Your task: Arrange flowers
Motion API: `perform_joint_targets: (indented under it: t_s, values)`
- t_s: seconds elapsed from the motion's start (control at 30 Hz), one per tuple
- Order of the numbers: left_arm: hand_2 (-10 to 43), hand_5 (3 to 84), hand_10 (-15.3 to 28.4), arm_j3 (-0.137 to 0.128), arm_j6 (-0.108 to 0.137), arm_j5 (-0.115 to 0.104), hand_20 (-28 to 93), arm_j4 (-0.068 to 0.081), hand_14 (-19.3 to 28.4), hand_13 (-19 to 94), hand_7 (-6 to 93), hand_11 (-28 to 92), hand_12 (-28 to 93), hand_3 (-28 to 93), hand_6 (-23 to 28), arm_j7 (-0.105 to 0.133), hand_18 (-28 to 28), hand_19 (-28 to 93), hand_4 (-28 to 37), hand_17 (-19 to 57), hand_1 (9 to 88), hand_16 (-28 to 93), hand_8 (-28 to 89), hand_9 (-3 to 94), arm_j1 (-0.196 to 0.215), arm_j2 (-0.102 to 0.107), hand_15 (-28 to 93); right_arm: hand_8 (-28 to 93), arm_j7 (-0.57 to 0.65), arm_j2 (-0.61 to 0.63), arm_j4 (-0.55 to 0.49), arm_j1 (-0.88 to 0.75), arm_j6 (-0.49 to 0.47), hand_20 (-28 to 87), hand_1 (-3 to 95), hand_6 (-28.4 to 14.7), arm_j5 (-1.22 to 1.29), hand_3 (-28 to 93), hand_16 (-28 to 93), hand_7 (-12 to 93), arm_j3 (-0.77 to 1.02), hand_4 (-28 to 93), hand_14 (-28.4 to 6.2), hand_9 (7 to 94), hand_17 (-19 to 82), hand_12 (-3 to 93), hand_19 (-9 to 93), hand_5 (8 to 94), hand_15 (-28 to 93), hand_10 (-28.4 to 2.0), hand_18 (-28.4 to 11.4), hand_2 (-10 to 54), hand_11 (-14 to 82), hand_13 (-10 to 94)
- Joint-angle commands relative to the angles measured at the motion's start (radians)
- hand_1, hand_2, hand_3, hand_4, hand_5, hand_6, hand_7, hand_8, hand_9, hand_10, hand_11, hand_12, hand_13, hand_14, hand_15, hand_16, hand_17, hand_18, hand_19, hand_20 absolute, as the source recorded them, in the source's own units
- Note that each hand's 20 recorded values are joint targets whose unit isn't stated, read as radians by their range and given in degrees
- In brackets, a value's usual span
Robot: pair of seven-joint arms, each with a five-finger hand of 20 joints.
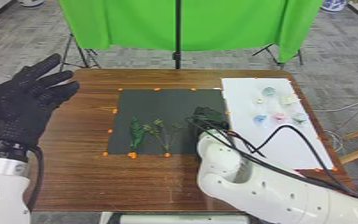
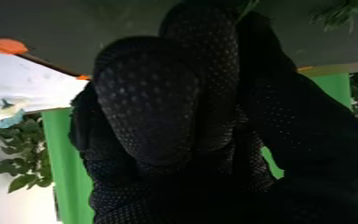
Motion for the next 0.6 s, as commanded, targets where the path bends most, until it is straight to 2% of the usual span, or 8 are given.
perform_joint_targets:
  t_s: [0.03,0.23,0.33,0.37,0.4,0.53,0.6]
  values:
    - [8.4,37.3,22.0,0.007,-0.003,0.01,27,0.01,28.4,26,14.2,31,12,78,10.2,-0.026,26.1,62,-26.1,-5.4,21.5,-12,-9,33.7,-0.003,-0.012,60,10,0.028,-0.011,-0.008,-0.009,-0.033,21,50.2,-1.9,-0.006,71,17,18,0.0,-27,-4.0,93.7,54,13.9,93,90.4,55,-7.4,-20.5,-9.5,37.6,94]
    - [8.3,37.3,22.0,0.007,-0.005,0.013,27,0.009,28.4,26,14.1,31,12,78,10.3,-0.031,26.1,62,-26.0,-5.5,21.7,-12,-9,33.7,-0.002,-0.015,60,9,0.049,-0.013,-0.008,-0.006,-0.042,21,46.2,-1.7,-0.007,68,17,18,-0.004,-26,-3.9,93.7,55,14.2,93,89.3,54,-7.6,-20.5,-9.5,36.5,94]
    - [8.3,37.3,22.0,0.005,-0.003,0.014,27,0.009,28.4,26,14.2,31,12,79,10.3,-0.034,26.1,62,-25.9,-5.5,21.7,-12,-9,33.7,-0.003,-0.015,60,0,0.052,-0.018,-0.016,-0.008,-0.071,21,39.8,-1.3,0.003,71,17,18,0.006,-25,-4.1,93.7,55,14.4,93,88.8,54,-8.7,-20.8,-8.5,35.5,94]
    - [8.3,37.3,22.0,0.002,-0.003,0.013,27,0.006,28.4,26,14.2,31,12,79,10.3,-0.027,26.1,62,-25.9,-5.4,21.7,-12,-9,33.7,0.004,-0.014,60,-2,0.05,-0.016,-0.014,-0.002,-0.064,21,39.1,-1.3,-0.006,71,17,18,-0.002,-24,-4.2,93.7,55,14.5,93,88.8,54,-8.9,-20.9,-8.1,35.3,94]
    - [8.3,37.4,22.0,0.005,-0.005,0.016,27,0.008,28.4,26,14.2,31,12,79,10.3,-0.033,26.1,62,-25.9,-5.4,21.7,-12,-9,33.8,-0.002,-0.016,60,-3,0.051,-0.015,-0.013,-0.001,-0.062,21,38.9,-1.3,-0.01,71,17,18,-0.003,-24,-4.3,93.7,55,14.5,93,88.8,54,-9.0,-20.9,-8.0,35.3,94]
    - [8.4,37.4,22.0,0.001,-0.005,0.014,27,0.004,28.4,26,14.2,31,12,78,10.3,-0.024,26.1,62,-25.8,-5.5,21.8,-12,-9,33.8,0.011,-0.014,60,-9,0.052,-0.006,-0.005,0.02,-0.061,21,38.1,-1.3,-0.005,71,17,18,-0.016,-23,-4.4,93.7,55,14.8,93,88.7,54,-9.2,-21.0,-7.7,35.0,94]
    - [8.4,37.4,21.9,0.004,0.004,0.01,27,0.004,28.4,26,14.3,31,12,79,10.3,-0.016,26.1,62,-25.6,-5.5,21.8,-12,-9,33.7,0.013,-0.014,60,-9,0.049,0.003,-0.004,0.027,-0.063,21,37.9,-1.4,-0.011,71,17,19,-0.022,-23,-4.5,93.7,55,14.8,93,88.6,53,-9.3,-21.1,-7.9,34.9,94]
